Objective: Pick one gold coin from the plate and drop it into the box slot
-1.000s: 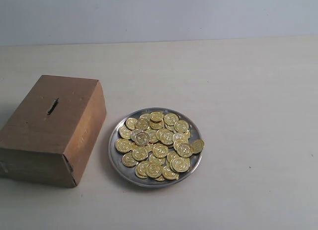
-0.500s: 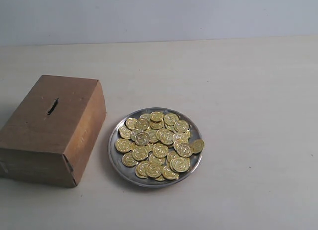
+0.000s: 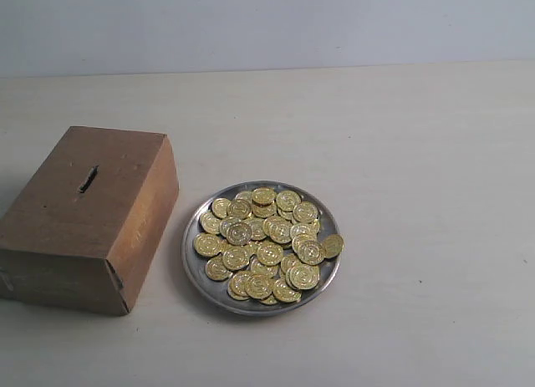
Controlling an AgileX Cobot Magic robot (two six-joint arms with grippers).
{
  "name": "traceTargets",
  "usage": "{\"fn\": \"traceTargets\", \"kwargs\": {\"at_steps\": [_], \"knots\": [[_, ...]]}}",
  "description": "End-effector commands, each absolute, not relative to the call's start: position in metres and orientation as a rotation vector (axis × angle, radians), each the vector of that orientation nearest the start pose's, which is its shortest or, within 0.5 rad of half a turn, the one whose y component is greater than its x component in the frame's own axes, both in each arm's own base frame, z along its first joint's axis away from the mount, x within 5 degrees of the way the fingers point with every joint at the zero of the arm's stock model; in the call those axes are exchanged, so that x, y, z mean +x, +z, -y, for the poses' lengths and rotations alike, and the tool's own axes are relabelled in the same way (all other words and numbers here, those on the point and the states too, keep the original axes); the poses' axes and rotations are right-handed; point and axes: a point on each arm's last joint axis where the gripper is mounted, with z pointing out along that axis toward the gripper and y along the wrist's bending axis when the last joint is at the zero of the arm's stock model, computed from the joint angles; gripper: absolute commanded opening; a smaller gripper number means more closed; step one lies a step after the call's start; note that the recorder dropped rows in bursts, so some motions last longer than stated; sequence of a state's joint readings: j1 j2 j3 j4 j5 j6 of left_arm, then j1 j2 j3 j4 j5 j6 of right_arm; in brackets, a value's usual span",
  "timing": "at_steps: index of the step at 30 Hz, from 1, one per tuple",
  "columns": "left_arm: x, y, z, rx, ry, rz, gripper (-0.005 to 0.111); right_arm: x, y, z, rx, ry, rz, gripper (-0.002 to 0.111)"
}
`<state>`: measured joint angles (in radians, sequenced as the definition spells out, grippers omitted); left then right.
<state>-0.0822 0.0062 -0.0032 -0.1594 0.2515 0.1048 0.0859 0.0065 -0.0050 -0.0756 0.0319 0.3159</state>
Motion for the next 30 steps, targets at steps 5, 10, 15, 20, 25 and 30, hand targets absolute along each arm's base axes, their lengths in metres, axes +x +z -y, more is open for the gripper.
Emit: {"fn": "traceTargets", "kwargs": {"at_steps": [5,10,15,20,25,30], "knots": [[0.0531,0.1821,0.0064,0.037,-0.117,-1.829,0.002,0.0561,0.2110,-0.0044,0.122,0.258,-1.508,0.000],[0.0530,0.1818,0.0061,0.016,-0.129,-1.834,0.002,0.0561,0.2110,-0.0044,0.122,0.258,-1.508,0.000],[0.0530,0.1815,0.0060,0.019,-0.125,-1.837,0.002,0.0561,0.2110,-0.0044,0.122,0.258,-1.508,0.000],[0.0530,0.1815,0.0060,0.019,-0.125,-1.837,0.002,0.0561,0.2110,-0.0044,0.122,0.258,-1.508,0.000],[0.0530,0.1815,0.0060,0.021,-0.124,-1.837,0.002,0.0561,0.2110,-0.0044,0.122,0.258,-1.508,0.000],[0.0530,0.1815,0.0060,0.021,-0.124,-1.837,0.002,0.0561,0.2110,-0.0044,0.122,0.258,-1.508,0.000]]}}
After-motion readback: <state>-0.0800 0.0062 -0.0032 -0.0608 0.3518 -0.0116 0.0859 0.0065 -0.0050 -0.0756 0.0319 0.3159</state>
